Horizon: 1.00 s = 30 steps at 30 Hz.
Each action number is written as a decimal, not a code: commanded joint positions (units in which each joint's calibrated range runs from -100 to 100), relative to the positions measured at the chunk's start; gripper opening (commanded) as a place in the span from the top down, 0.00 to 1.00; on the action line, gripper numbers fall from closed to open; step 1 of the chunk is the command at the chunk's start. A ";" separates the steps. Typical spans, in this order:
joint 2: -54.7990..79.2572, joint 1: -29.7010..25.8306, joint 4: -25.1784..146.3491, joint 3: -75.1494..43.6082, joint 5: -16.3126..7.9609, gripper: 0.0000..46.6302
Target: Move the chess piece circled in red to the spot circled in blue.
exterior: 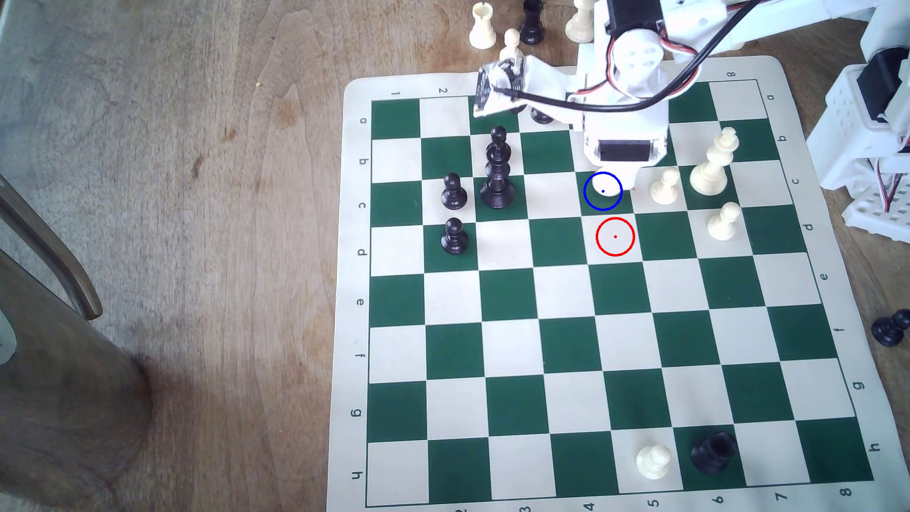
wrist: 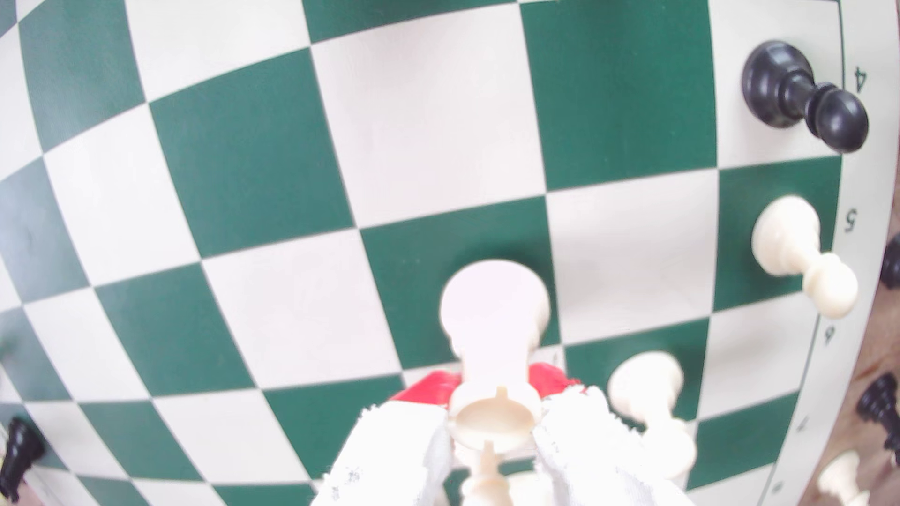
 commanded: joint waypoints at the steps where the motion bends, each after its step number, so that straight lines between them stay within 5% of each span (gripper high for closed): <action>1: -1.11 -0.13 -0.11 -0.52 -0.39 0.92; 26: -0.77 -1.46 -0.27 0.66 -0.68 0.92; 27: -0.77 -1.46 -0.27 0.66 -0.68 0.90; 30: -1.71 -0.83 -1.58 1.74 -0.83 0.62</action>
